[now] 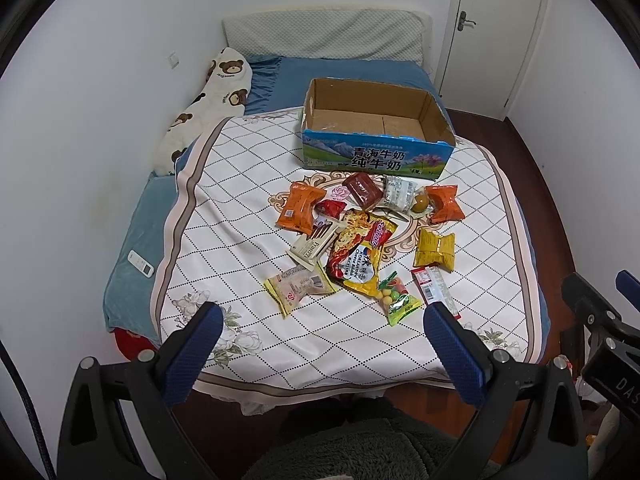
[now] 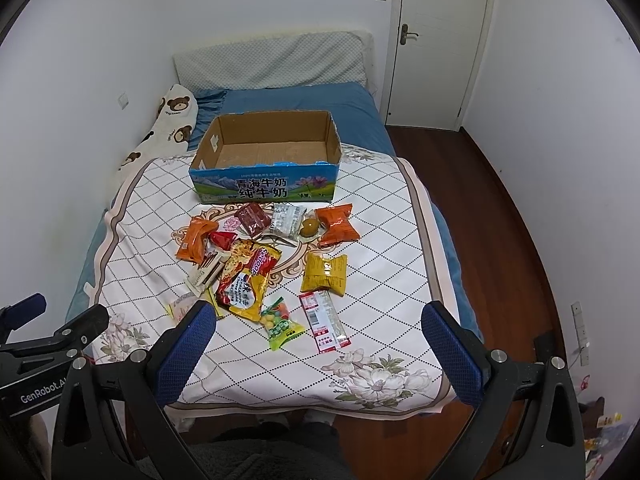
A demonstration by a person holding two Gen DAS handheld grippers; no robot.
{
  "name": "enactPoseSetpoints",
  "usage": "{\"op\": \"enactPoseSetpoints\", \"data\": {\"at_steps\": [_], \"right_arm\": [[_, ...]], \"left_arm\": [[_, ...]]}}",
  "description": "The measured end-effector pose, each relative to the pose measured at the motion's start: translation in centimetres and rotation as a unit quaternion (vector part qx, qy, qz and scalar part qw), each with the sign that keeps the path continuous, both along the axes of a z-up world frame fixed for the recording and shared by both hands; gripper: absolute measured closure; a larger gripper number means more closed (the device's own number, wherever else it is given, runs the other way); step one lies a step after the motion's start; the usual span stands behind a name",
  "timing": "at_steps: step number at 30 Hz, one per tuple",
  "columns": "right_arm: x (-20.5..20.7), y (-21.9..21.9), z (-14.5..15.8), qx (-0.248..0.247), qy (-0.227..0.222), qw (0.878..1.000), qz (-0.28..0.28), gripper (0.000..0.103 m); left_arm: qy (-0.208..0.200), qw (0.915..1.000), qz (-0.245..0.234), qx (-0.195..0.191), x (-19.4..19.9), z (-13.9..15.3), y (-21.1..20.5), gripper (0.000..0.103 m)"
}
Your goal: Organize snacks
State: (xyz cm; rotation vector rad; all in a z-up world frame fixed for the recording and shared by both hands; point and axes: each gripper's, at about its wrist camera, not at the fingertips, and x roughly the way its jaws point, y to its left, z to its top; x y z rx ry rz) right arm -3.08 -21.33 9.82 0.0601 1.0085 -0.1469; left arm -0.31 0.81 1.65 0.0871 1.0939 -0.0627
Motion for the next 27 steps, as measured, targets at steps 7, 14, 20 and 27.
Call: {"op": "enactPoseSetpoints", "data": {"at_steps": [7,14,20,27], "right_arm": [[0.1,0.0,0.1,0.001,0.000,1.000,0.000,0.000],[0.6,0.2,0.2,0.003,0.001,1.000,0.000,0.000],[1.5,0.3,-0.6,0.009,0.008,1.000,-0.001,0.000],[3.9,-1.0,-4.9,0.032,0.036,0.999,-0.008,0.000]], "left_arm": [[0.000,1.0000,0.000,0.000,0.0,0.0,0.0,0.000],[0.001,1.0000,0.000,-0.001,0.2,-0.1,0.0,0.000],[0.010,0.9999,0.003,-0.003,1.3,-0.6,0.0,0.000],[0.027,0.9994,0.000,0.020,5.7,-4.6,0.2,0.000]]}}
